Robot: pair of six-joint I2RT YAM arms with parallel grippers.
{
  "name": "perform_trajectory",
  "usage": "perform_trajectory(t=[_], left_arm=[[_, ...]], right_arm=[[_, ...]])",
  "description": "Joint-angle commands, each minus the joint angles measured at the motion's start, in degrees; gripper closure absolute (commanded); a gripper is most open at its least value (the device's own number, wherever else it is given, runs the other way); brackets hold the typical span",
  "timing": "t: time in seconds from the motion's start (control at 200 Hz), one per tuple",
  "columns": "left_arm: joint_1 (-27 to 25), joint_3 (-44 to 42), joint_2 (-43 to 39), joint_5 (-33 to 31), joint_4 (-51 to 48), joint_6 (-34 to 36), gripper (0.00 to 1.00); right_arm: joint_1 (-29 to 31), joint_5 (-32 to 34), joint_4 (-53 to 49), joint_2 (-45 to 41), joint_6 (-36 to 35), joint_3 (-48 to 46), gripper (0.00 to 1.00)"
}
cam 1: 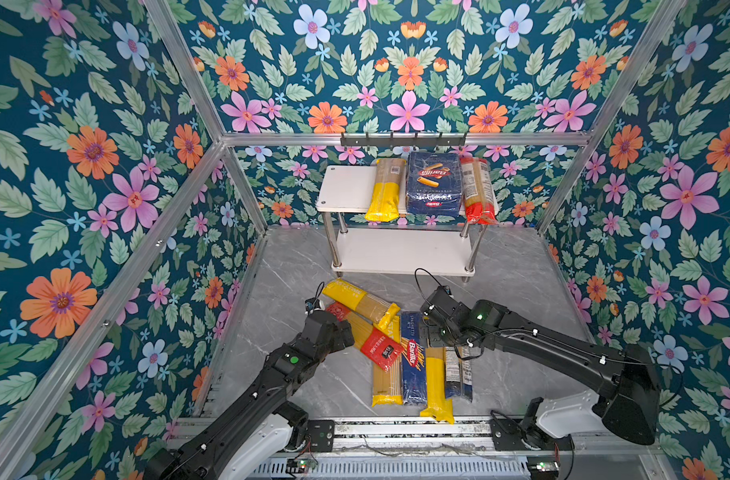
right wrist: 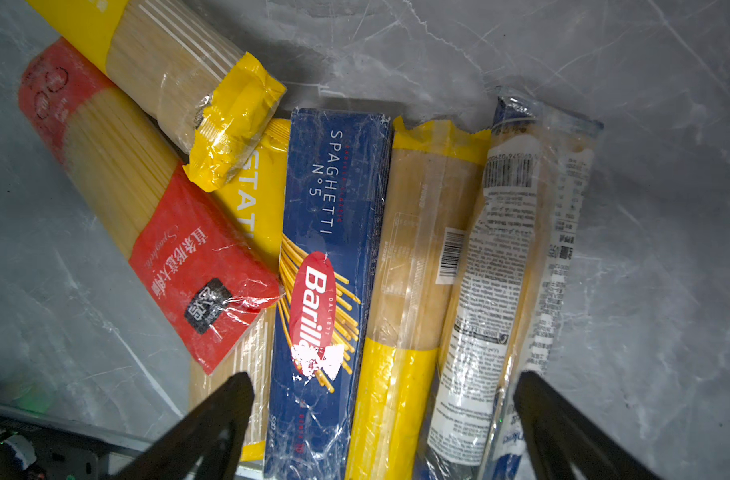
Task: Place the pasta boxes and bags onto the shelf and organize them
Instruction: 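Withdraw the left gripper and lower it to the red-and-yellow spaghetti bag, then grasp the red-and-yellow spaghetti bag with the left gripper and tilt it upright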
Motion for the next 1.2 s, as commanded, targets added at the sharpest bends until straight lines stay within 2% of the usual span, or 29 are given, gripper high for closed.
perform_trajectory(t=[0.0, 0.345, 0.685, 1.1, 1.195], left_arm=[[0.0, -1.9, 0.0, 3.8, 3.8, -3.7, 0.04], [-4.0, -4.6, 3.4, 5.2, 6.6, -10.1, 0.05], [-14.3, 0.9, 16.5, 1.1, 11.2, -14.9, 0.04], [-17.9, 3.6, 24.9, 0.9, 13.8, -17.4, 0.03], [-18.1, 4.3, 26.5, 0.9, 14.1, -17.3, 0.07]], right_arm=[[0.2, 1.3, 0.1, -0.6, 1.0, -0.8, 0.01], [0.2, 2.5, 1.4, -6.1, 1.2, -6.5, 0.01], [0.1, 3.8, 2.0, -11.0, 0.4, -11.2, 0.01], [-4.0, 2.3, 2.2, -20.9, -0.6, -17.7, 0.01], [-4.3, 1.2, 2.7, -21.5, -1.4, -18.2, 0.01]])
